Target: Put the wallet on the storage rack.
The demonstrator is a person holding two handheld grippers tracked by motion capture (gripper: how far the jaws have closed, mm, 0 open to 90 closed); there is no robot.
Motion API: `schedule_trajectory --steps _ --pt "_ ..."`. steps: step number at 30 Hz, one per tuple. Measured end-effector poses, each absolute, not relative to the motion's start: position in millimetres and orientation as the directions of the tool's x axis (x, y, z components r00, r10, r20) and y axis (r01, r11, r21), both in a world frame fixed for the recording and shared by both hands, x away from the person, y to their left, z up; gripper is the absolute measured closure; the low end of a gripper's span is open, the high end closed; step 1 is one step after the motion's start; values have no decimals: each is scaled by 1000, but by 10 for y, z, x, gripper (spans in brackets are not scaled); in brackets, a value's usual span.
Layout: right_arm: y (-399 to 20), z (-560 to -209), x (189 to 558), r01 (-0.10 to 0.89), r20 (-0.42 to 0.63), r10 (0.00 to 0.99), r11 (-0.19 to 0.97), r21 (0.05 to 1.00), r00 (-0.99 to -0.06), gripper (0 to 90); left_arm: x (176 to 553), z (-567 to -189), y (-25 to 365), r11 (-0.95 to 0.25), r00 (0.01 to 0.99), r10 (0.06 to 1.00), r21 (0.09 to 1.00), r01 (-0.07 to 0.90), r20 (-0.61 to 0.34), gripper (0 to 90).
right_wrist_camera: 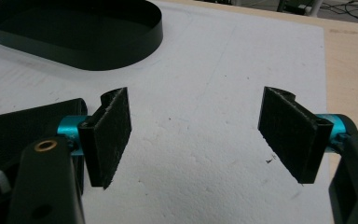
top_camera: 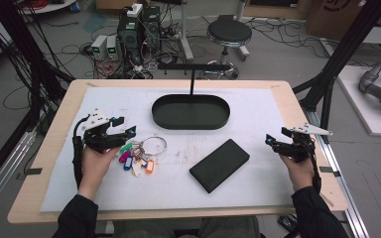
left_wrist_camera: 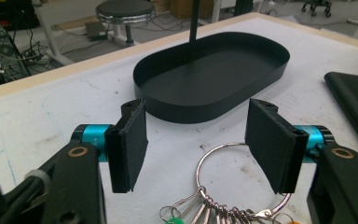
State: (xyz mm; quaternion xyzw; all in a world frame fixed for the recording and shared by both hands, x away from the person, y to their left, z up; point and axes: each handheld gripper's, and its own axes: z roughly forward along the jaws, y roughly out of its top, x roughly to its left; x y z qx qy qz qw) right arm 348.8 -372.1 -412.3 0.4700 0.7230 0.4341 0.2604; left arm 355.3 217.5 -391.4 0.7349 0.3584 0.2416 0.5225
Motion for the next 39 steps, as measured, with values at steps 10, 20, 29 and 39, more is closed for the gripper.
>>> schedule_trajectory --steps 10,20,29,39 --pt "-3710 -4128 3507 454 32 905 182 872 -425 260 3727 -4000 1998 -239 646 762 905 353 -50 464" --pt "-3711 -4136 3511 458 29 903 190 869 -429 260 3863 -4127 1788 -315 656 753 853 417 -43 531" --pt "-3725 -4138 3504 461 36 898 190 867 -438 266 3785 -4081 1707 -321 676 737 863 391 -32 525" --pt "-3707 -4142 3506 457 27 890 208 864 -456 280 3551 -4063 1507 -229 714 688 895 382 -129 525"
